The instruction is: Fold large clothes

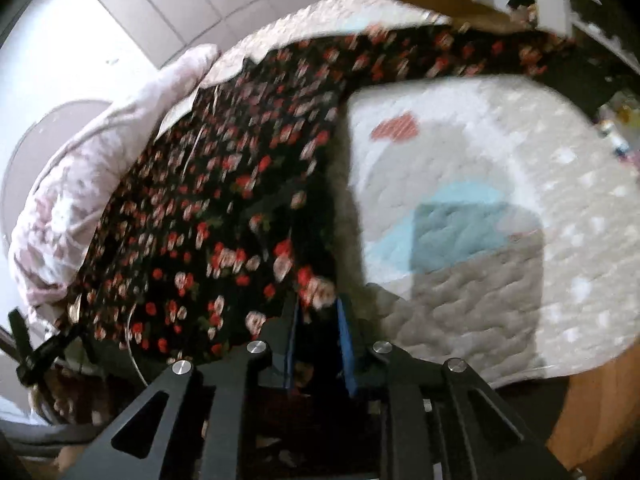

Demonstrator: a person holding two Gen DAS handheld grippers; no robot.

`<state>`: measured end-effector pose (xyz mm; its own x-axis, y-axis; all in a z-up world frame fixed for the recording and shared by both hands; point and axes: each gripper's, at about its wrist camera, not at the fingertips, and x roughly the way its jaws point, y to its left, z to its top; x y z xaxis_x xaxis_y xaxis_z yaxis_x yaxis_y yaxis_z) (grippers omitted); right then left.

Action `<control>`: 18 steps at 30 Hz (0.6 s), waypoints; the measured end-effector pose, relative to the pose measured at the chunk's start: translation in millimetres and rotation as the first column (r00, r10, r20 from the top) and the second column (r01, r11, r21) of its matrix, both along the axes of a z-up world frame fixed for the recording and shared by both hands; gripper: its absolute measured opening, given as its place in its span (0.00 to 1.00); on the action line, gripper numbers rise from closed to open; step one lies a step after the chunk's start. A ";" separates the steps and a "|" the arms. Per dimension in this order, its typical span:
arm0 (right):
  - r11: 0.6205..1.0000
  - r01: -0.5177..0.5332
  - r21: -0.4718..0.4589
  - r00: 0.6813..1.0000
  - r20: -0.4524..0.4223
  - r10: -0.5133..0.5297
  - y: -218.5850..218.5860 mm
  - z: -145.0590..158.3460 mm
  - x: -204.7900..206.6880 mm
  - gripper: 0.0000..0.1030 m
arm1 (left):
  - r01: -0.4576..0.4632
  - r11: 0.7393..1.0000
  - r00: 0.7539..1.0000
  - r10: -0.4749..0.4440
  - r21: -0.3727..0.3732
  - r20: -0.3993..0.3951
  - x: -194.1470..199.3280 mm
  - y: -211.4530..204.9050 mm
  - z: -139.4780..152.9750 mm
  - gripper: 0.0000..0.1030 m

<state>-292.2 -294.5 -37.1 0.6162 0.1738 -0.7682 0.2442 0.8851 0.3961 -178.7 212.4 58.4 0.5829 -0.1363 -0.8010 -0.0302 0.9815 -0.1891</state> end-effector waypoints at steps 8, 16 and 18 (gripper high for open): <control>0.980 0.193 0.048 0.977 0.088 -0.196 -55.2 22.0 25.9 0.37 | -0.022 0.998 0.986 0.012 0.059 0.169 21.2 -26.8 41.7 0.69; 0.933 0.359 0.025 0.932 0.045 -0.360 -120.2 8.0 66.0 0.38 | 0.150 0.983 0.962 -0.169 0.103 0.214 97.2 -129.9 40.9 0.77; 0.912 0.407 0.047 0.912 0.034 -0.409 -141.0 2.7 70.8 0.48 | 0.177 0.981 0.963 -0.190 0.082 0.190 123.5 -152.3 28.7 0.77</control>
